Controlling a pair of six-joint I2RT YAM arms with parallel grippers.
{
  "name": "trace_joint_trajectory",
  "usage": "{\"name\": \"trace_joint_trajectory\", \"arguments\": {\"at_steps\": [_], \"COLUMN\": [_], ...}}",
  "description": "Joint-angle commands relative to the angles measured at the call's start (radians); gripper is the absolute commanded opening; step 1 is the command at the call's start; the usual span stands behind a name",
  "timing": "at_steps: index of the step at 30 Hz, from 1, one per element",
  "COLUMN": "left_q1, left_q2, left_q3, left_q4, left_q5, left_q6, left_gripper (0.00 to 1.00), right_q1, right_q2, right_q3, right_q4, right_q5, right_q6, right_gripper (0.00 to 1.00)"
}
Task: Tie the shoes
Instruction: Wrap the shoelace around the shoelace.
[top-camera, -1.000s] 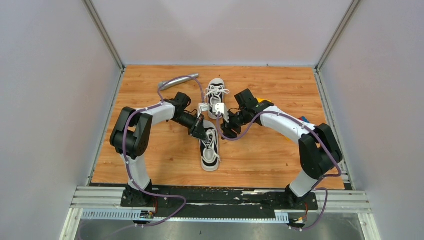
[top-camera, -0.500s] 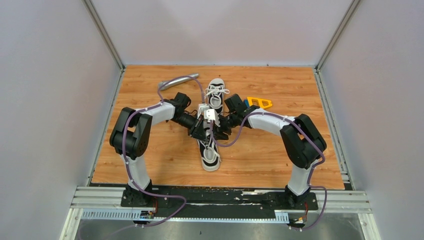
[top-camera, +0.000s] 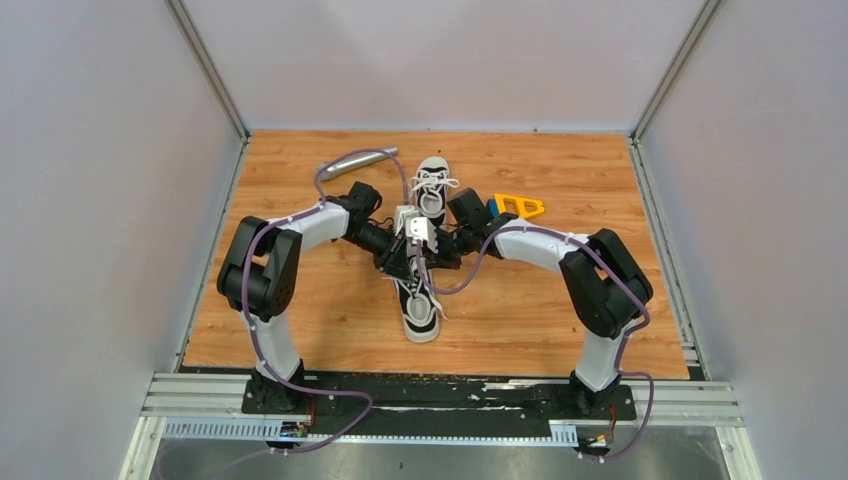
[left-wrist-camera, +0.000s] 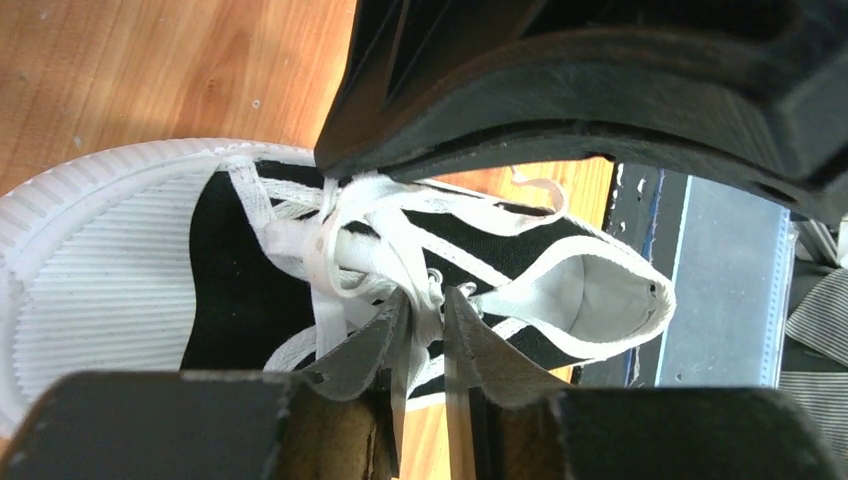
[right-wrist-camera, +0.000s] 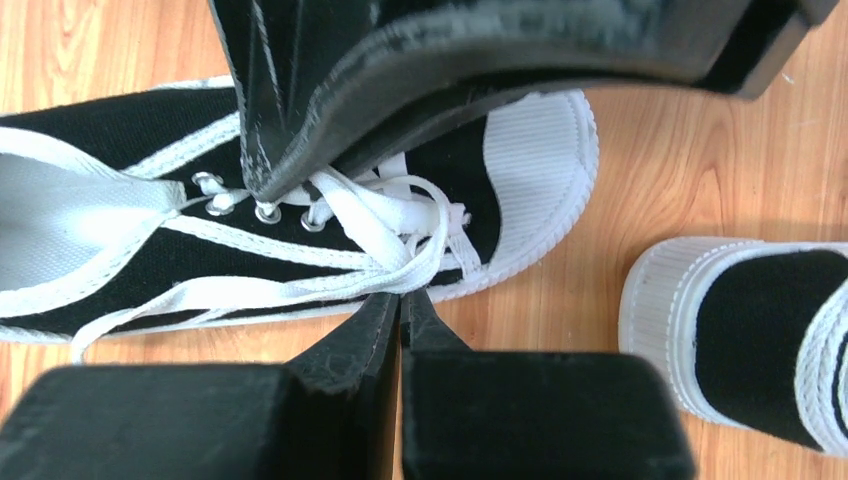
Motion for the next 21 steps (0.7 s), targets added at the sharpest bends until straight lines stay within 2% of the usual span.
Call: {"name": "trace_joint_trajectory", "arguments": {"at_steps": [1, 8, 21], "left_q1": [0.005, 0.003, -0.034], "left_q2": [-0.097, -0.153, -0.201], "left_q3": [0.001, -0.078, -0.121], "left_q4": [0.022, 0.23, 0.266], "left_q5": [-0.031, -0.048, -0.149], "left_q6": [-0.033, -0.162, -0.164], "left_gripper": [0.28, 0.36, 0.4], "right_q1": [-0.014, -0.012, -0.012], "right_q2": [-0.066, -0.088, -0.057], "right_q3": [0.004, 0.027, 0.084], "right_q4": [-0.03, -0.088, -0.148], "right_q5": [0.03, 0.016, 0.025], "right_q6": [-0.01, 0.064, 0.115], "right_gripper": [0.0, 0.0, 0.0]}}
